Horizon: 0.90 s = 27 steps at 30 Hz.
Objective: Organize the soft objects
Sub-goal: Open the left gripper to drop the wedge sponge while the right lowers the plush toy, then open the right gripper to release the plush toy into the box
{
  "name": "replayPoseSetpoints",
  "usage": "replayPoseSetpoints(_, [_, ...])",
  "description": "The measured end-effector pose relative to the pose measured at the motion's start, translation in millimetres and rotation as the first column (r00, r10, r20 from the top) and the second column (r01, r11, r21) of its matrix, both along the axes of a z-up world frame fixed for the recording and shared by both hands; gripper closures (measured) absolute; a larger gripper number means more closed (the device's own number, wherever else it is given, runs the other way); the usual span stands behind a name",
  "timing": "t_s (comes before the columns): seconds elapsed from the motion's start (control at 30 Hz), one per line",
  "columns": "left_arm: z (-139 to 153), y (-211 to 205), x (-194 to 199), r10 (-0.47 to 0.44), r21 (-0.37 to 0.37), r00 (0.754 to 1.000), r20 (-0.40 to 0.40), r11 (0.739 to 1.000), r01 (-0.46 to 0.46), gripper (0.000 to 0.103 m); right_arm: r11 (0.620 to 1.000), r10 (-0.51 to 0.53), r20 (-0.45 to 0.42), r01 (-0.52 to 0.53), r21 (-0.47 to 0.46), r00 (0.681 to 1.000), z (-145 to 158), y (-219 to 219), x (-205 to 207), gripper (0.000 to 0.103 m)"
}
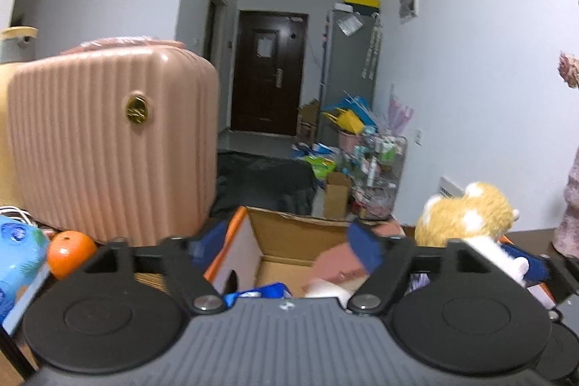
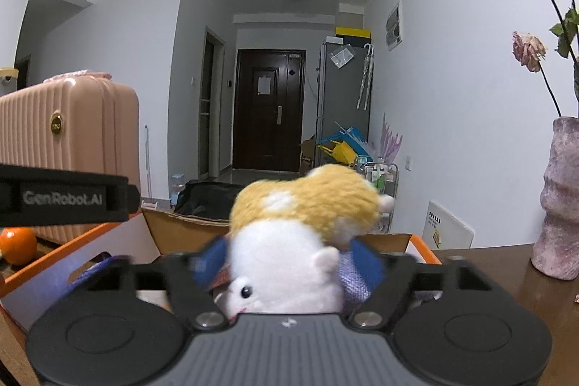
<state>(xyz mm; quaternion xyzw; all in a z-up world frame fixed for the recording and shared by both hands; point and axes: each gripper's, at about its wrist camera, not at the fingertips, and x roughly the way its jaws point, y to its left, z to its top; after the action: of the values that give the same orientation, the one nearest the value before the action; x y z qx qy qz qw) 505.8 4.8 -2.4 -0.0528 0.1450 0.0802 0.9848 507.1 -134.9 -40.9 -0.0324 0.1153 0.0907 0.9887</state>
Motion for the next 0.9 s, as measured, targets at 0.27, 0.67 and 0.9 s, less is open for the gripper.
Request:
replayPoseSetpoints(0.27, [3.4, 8.7, -11.3, 0.052, 0.015, 0.998, 0.022, 0.999, -0.052, 0.000, 0.999, 0.005, 0.008, -0.005, 0.040, 1.000, -0.4, -6.7, -6.8, 0.000])
replayPoseSetpoints(0.67, [3.0, 17.1, -10.6, 0.068, 0.003, 0.998, 0.004, 0.998, -0.068, 0.000, 0.996, 0.021, 0.029, -0.023, 0.086, 0.999, 3.2, -14.7, -19.9, 0.000])
replayPoseSetpoints(0.9, [1.5, 24.9, -22.4, 0.080, -0.003, 0.997, -0.005, 0.997, -0.080, 0.000, 0.995, 0.020, 0.033, -0.023, 0.102, 0.999, 4.3, -21.6, -33.6, 0.000])
